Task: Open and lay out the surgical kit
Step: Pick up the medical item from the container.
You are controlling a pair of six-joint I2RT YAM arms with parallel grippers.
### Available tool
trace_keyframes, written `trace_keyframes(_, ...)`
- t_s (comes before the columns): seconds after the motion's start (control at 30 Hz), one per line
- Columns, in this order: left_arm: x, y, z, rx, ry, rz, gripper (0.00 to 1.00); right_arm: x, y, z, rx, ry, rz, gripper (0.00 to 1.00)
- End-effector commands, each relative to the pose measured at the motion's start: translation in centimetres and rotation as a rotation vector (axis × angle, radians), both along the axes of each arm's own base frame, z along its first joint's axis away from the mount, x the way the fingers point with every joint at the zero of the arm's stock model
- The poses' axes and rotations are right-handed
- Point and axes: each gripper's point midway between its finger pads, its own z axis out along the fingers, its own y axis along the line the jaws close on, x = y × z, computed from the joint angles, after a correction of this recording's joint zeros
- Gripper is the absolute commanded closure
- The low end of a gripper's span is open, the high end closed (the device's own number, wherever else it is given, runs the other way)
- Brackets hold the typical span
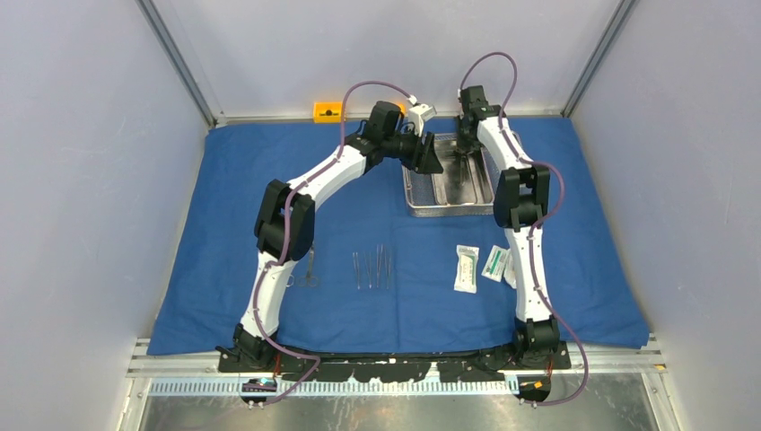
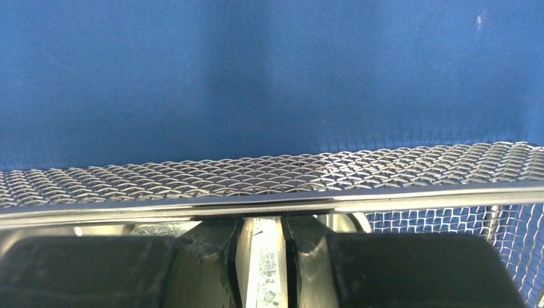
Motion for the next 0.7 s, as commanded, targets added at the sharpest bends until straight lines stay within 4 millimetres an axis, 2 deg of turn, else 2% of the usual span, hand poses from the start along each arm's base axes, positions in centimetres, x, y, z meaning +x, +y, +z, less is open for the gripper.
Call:
trace_keyframes(0.0,0.05,-0.29,3.56,-0.06,-0.07,-0.02,0.52,-1.27,-0.12,-2.24,-0.034,0.084,0.017,0.76)
trace_keyframes(0.47,0.13,-0.34,3.51,-0.062,-0.067,-0.02,0.52,-1.49,0.13,-2.74,-0.085,0.106,0.062,0.76)
trace_keyframes(0.67,0.14,-0.29,3.45,-0.062,-0.061,-0.018,0.53,-1.57,0.13,-2.73,-0.083,0.109,0.065,0.81)
